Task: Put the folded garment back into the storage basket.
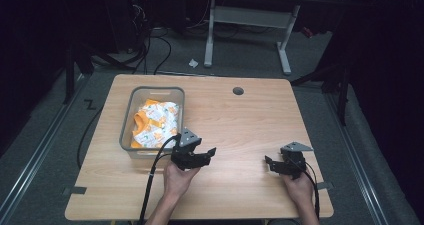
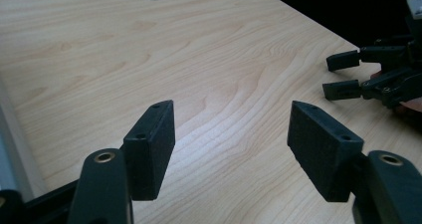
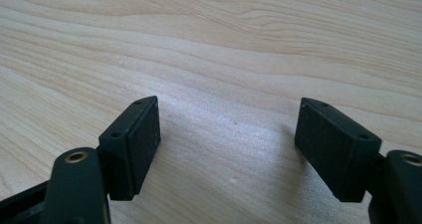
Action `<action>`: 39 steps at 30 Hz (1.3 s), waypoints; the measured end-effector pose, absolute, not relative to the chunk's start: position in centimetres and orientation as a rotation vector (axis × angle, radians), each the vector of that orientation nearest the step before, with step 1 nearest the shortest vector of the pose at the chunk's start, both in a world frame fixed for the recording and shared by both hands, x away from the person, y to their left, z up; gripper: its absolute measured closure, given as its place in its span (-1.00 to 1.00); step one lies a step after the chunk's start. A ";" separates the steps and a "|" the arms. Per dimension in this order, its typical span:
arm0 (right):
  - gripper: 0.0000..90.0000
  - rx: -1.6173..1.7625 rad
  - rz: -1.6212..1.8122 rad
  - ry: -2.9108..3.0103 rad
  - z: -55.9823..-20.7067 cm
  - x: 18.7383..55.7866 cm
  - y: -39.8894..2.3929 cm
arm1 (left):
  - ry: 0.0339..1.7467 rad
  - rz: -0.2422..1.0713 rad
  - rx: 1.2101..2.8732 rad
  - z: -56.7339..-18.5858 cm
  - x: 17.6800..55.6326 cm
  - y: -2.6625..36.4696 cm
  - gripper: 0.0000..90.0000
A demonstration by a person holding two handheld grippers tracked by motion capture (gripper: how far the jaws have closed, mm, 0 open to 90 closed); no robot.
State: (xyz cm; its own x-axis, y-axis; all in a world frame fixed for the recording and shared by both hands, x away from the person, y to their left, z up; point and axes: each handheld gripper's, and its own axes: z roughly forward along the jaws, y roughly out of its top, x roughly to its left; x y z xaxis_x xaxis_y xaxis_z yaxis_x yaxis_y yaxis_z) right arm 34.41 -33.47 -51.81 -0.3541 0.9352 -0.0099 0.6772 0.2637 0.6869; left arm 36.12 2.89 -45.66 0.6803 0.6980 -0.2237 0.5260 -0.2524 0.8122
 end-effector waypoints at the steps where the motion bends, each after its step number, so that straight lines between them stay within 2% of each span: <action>1: -0.42 1.461 0.837 2.124 -51.8 34.4 -33.5 | 0.957 0.222 1.924 -45.8 36.1 2.9 -0.21; 39: -0.41 1.458 0.837 2.128 -51.8 34.4 -33.4 | 1.028 0.254 2.004 -50.0 37.5 1.6 -0.18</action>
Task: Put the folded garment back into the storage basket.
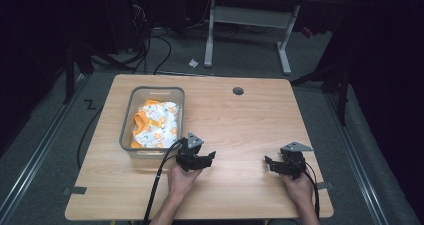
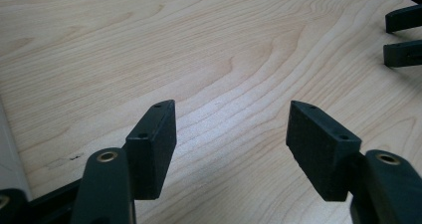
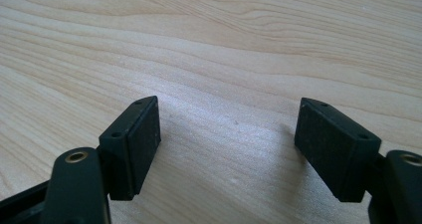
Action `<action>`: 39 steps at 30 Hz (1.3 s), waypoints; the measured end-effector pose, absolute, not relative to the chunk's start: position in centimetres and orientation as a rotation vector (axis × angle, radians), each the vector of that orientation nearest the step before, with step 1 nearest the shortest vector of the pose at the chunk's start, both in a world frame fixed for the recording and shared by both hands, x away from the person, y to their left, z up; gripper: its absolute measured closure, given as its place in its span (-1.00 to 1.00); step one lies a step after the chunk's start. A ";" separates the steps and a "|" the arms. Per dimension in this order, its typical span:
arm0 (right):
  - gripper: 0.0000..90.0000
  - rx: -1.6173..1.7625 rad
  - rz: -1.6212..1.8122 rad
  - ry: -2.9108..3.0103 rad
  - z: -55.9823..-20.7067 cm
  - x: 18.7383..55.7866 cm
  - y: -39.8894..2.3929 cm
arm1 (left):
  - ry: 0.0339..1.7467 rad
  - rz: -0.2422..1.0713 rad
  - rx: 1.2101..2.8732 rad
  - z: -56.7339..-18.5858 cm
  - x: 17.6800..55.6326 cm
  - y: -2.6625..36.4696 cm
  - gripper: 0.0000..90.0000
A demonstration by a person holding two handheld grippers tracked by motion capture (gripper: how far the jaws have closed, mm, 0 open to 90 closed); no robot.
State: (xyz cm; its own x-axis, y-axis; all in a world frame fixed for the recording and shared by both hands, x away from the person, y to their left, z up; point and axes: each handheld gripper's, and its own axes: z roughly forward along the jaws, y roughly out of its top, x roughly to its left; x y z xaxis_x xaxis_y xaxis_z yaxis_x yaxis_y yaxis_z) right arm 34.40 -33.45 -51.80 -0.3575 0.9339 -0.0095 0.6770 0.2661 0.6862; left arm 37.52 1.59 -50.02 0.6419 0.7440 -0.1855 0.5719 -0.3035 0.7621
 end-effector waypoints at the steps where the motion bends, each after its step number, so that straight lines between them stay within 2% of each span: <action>1: -0.41 1.457 0.837 2.128 -51.8 34.4 -33.5 | 1.028 0.254 2.004 -50.0 37.5 1.6 -0.18; 39: -0.41 1.461 0.837 2.126 -51.8 34.4 -33.4 | 1.089 0.348 2.062 -52.5 38.4 0.7 -0.20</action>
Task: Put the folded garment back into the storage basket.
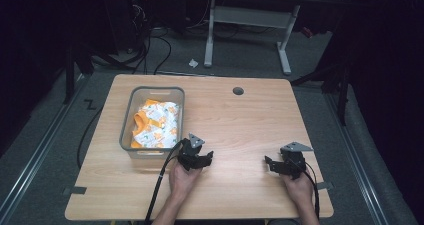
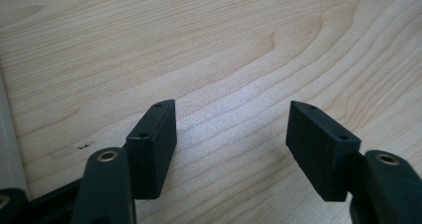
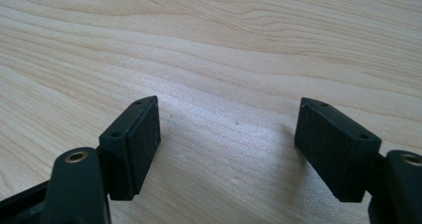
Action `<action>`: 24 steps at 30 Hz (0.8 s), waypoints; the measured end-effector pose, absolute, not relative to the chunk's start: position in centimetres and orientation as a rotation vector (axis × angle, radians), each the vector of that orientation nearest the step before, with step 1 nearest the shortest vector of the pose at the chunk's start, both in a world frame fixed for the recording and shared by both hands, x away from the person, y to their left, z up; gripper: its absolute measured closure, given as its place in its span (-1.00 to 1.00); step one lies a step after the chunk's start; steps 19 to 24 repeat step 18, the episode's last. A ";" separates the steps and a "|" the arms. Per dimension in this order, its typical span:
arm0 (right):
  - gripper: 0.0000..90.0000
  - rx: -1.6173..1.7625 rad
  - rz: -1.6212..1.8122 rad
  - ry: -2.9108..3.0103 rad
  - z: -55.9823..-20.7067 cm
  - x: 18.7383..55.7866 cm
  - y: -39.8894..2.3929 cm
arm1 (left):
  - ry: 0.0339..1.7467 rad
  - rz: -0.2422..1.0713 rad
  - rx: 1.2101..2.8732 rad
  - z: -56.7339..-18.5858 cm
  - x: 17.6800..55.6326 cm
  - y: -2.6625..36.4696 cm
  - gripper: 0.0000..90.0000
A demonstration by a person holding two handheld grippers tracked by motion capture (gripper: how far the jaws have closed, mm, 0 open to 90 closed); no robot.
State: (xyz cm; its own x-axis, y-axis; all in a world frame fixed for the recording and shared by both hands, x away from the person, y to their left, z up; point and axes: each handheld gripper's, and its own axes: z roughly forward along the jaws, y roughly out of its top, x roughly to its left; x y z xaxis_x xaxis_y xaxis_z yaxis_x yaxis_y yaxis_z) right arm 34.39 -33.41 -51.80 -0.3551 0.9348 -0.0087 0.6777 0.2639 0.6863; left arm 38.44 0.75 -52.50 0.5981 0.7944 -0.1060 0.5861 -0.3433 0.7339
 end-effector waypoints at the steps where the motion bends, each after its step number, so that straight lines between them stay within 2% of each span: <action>1: -0.41 1.461 0.837 2.126 -51.8 34.4 -33.4 | 1.084 0.366 2.078 -52.5 38.3 0.5 -0.23; 4: -0.41 1.458 0.839 2.126 -51.8 34.4 -33.4 | 1.065 0.406 2.113 -52.5 38.0 0.0 -0.30; 24: -0.41 1.462 0.839 2.125 -51.8 34.4 -33.4 | 1.073 0.397 2.103 -52.5 38.0 0.1 -0.32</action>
